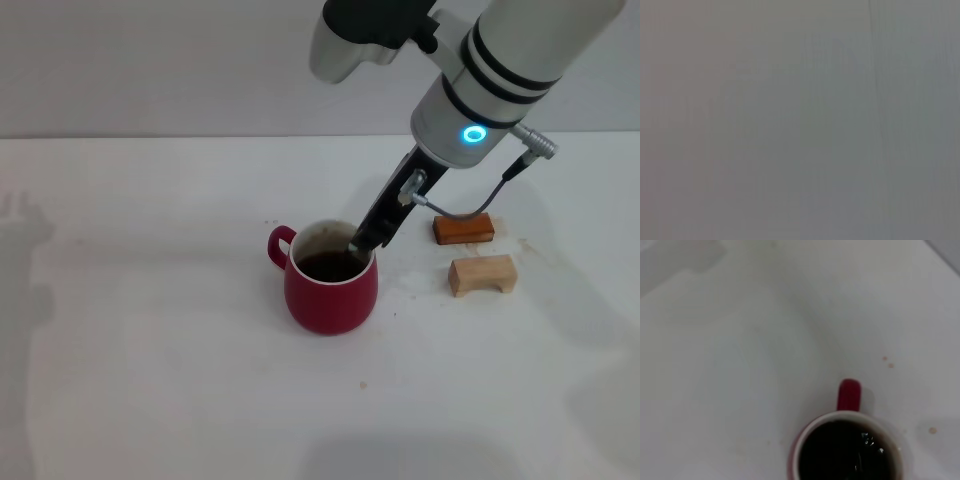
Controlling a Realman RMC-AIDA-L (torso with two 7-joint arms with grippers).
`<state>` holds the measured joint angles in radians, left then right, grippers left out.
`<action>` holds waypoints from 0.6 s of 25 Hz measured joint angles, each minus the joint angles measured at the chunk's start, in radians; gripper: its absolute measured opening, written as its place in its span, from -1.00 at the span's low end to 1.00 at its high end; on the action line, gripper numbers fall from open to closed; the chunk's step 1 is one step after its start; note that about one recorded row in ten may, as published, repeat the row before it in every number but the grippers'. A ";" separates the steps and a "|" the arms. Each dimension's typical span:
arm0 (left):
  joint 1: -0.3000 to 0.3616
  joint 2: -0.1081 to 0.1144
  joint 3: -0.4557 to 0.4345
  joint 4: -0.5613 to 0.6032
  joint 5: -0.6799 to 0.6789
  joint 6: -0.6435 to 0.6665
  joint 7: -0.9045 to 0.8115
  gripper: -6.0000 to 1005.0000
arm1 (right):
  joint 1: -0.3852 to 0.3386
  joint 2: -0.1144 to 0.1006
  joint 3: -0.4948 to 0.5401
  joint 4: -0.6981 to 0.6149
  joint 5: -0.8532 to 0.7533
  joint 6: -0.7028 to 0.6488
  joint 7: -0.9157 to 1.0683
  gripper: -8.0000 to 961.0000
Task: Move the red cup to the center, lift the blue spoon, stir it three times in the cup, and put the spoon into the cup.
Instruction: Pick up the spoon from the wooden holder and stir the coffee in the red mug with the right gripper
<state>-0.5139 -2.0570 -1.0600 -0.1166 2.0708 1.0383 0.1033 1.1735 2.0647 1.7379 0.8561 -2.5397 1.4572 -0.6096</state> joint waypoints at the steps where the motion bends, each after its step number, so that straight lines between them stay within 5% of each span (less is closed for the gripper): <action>1: 0.000 0.000 0.000 0.000 0.000 0.000 0.000 -0.68 | -0.001 0.000 -0.004 0.000 0.027 0.008 -0.004 -0.71; 15: 0.000 0.000 0.000 0.000 0.000 0.000 -0.003 -0.68 | 0.005 0.008 -0.012 -0.004 0.056 -0.041 -0.006 -0.70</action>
<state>-0.5139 -2.0570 -1.0600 -0.1166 2.0709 1.0384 0.1007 1.1788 2.0730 1.7257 0.8518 -2.4838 1.4161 -0.6152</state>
